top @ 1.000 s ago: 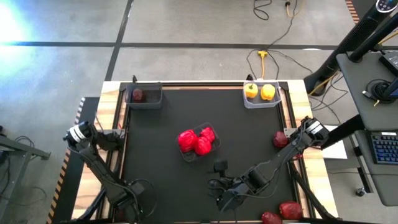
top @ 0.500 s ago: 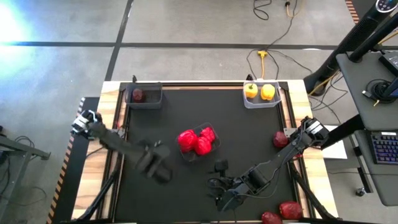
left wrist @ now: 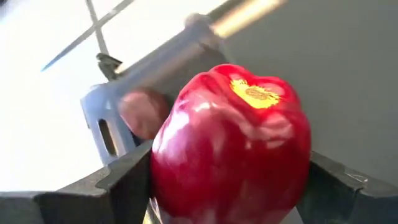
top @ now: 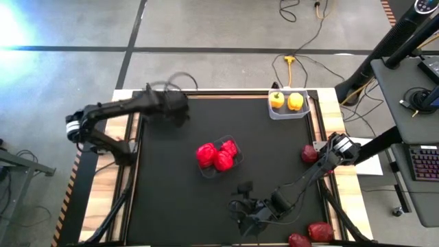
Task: Sort produce into baskets
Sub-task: Put the red apple into the top black bin
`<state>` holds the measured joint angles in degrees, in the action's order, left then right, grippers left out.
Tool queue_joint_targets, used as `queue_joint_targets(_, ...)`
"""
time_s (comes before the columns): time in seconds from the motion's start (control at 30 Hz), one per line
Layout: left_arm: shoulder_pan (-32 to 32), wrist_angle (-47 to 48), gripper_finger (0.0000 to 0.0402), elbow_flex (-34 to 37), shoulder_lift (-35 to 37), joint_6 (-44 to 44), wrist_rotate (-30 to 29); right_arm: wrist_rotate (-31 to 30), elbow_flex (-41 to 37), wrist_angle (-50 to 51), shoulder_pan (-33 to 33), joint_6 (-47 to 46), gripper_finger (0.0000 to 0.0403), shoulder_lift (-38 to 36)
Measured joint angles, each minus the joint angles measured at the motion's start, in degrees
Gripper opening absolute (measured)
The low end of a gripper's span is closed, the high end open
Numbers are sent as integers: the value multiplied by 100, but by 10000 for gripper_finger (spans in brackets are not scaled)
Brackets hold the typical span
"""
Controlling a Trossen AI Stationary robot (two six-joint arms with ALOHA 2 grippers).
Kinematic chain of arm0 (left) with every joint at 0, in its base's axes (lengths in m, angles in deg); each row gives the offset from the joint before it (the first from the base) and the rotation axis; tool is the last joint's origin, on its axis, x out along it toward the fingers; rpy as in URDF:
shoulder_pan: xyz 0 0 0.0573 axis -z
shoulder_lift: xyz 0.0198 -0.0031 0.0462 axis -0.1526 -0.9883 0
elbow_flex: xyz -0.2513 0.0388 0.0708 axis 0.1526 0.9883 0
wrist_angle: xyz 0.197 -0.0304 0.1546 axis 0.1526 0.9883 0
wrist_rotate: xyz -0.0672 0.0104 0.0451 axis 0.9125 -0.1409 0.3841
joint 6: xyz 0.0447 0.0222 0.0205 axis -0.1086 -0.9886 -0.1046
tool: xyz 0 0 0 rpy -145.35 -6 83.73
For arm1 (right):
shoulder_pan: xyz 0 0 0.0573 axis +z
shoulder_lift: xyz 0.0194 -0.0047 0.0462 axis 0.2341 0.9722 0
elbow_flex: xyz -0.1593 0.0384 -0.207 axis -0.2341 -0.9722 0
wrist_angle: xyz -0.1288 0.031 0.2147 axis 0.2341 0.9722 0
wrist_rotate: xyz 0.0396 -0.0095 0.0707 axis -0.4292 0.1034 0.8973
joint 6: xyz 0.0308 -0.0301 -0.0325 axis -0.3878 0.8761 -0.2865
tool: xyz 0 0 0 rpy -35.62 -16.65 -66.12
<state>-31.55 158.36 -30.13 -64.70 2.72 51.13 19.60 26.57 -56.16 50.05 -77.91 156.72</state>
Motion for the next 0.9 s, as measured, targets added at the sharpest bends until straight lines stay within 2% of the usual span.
queue_joint_targets(0.2,-1796,-2123,306,880,49,-603,120,-1,-211,-29,11,-608,388,0)
queue_joint_targets(0.37,-2518,-3402,319,1317,-380,-742,569,15,-394,-15,25,-1120,388,0)
queue_joint_targets(0.53,-2773,-3362,336,1183,-941,-1077,665,38,-465,-19,35,-1142,388,0)
queue_joint_targets(0.63,-2835,-3239,345,1022,-1047,-1229,682,38,-516,-13,25,-1144,388,0)
queue_joint_targets(0.73,-2836,-3051,349,827,-1037,-1307,707,45,-537,-13,24,-1321,388,0)
queue_joint_targets(0.9,-2628,-2663,349,606,-628,-1674,1259,305,-509,17,36,-1564,388,-90)
